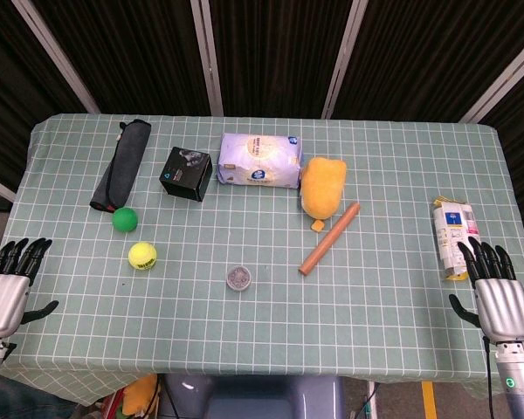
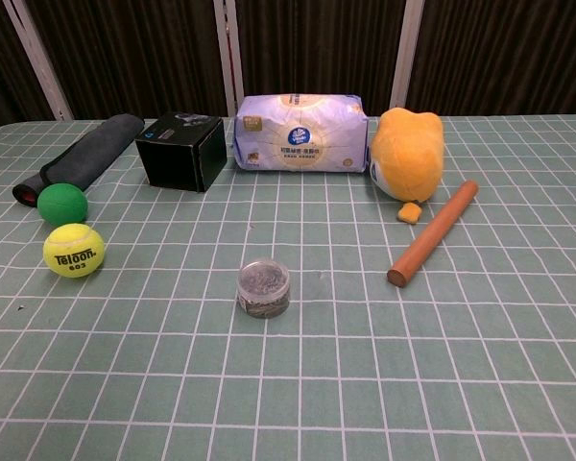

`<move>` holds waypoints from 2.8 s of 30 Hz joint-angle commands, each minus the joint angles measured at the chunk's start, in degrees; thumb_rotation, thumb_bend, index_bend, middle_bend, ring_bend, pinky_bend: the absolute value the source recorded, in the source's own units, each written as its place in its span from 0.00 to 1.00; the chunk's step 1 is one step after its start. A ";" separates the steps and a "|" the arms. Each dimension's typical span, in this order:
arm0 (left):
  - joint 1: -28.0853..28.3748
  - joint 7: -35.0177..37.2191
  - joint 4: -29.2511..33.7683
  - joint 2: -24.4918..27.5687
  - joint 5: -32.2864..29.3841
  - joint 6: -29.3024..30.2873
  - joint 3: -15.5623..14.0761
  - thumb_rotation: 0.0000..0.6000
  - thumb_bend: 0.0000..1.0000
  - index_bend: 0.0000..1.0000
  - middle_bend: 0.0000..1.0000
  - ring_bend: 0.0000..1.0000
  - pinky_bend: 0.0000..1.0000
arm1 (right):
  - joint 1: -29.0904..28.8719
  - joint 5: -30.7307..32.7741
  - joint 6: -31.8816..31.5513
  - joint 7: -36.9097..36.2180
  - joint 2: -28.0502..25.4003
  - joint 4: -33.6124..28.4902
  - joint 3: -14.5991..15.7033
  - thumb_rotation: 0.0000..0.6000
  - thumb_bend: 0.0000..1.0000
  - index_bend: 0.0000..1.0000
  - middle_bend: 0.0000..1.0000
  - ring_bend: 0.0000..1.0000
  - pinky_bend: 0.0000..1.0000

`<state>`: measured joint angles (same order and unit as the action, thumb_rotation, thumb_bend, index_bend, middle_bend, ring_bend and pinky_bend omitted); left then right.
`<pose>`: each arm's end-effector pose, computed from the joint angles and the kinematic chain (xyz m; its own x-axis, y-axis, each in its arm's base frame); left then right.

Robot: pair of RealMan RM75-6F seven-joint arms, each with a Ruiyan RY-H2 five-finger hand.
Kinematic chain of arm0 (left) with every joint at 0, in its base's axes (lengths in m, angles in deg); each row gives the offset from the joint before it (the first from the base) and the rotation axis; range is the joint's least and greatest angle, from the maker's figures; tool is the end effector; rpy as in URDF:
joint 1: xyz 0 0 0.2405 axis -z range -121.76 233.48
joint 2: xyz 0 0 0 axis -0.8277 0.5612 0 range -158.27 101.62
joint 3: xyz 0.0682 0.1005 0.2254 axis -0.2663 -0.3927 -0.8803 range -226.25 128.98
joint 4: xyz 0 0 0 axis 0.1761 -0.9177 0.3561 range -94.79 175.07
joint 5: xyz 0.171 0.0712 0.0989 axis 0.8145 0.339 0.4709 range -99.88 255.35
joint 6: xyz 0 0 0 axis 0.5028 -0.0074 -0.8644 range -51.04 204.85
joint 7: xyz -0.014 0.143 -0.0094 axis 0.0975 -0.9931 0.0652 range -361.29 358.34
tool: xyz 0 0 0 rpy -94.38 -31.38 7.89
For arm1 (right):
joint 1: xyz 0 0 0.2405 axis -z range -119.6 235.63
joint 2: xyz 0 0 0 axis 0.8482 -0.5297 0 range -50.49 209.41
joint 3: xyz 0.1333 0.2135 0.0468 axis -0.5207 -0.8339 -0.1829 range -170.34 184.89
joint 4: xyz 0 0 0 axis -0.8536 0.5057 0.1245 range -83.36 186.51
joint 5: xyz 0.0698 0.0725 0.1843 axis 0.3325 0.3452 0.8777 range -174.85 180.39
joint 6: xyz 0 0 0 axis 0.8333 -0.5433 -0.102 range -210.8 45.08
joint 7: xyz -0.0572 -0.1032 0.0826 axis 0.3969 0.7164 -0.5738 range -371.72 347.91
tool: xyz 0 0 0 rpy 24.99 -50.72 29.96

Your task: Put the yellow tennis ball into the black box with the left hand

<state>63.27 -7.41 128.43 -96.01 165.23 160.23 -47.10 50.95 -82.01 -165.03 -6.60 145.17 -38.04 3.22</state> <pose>-0.3113 0.1906 0.1368 0.5009 0.0292 0.8650 0.8640 -0.0770 -0.4976 -0.3147 -0.1981 0.1523 0.4928 -0.0128 0.8700 -0.8700 -0.0222 0.4925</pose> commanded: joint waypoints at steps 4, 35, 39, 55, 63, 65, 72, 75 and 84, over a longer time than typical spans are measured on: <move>0.32 -1.11 0.68 -0.22 -0.74 -1.78 -0.43 1.00 0.08 0.01 0.07 0.01 0.00 | 0.08 0.68 1.39 -0.11 -0.11 -0.39 0.35 1.00 0.34 0.00 0.00 0.00 0.00; 9.44 -11.77 -5.73 -13.30 3.41 -18.10 -3.59 1.00 0.42 0.53 0.67 0.43 0.54 | 1.03 -1.67 0.40 -6.09 -3.68 -2.00 1.52 1.00 0.34 0.00 0.00 0.00 0.00; 11.38 -10.81 -5.87 -14.31 2.24 -21.05 -2.84 1.00 0.42 0.45 0.63 0.43 0.54 | 1.01 -1.73 0.44 -6.55 -3.77 -1.96 1.52 1.00 0.34 0.00 0.00 0.00 0.00; 15.83 -11.38 -5.70 -14.96 -1.70 -26.00 -0.43 1.00 0.39 0.39 0.62 0.44 0.54 | 1.37 -1.86 -0.86 -8.82 -4.00 -1.08 0.99 1.00 0.34 0.00 0.00 0.00 0.00; 17.41 -11.92 -5.57 -13.60 -4.37 -28.76 0.00 1.00 0.39 0.35 0.61 0.44 0.54 | 1.36 -1.69 -0.90 -8.73 -3.80 -0.81 0.85 1.00 0.34 0.00 0.00 0.00 0.00; 17.82 -11.79 -5.83 -13.55 -4.84 -29.21 0.19 1.00 0.39 0.35 0.60 0.44 0.53 | 1.31 -1.72 -0.81 -8.61 -3.75 -0.87 0.87 1.00 0.34 0.00 0.00 0.00 0.00; 19.55 -11.06 -7.48 -13.91 -5.66 -30.67 0.77 1.00 0.37 0.34 0.58 0.43 0.51 | 1.05 -1.51 -0.25 -8.43 -3.62 -0.77 0.83 1.00 0.34 0.00 0.00 0.00 0.00; 20.43 -11.02 -8.26 -14.19 -6.01 -31.49 1.01 1.00 0.37 0.33 0.56 0.43 0.50 | 1.00 -1.31 -0.23 -8.34 -3.54 -0.63 0.69 1.00 0.34 0.00 0.00 0.00 0.00; 23.02 -8.98 -10.16 -15.36 -5.26 -32.98 1.58 1.00 0.36 0.27 0.51 0.40 0.45 | 0.92 -0.77 -0.05 -8.67 -3.53 -0.33 0.40 1.00 0.34 0.00 0.00 0.00 0.00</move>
<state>85.92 -16.74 118.61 -111.22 159.80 127.60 -45.60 51.88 -82.80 -165.08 -15.26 141.64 -38.38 3.63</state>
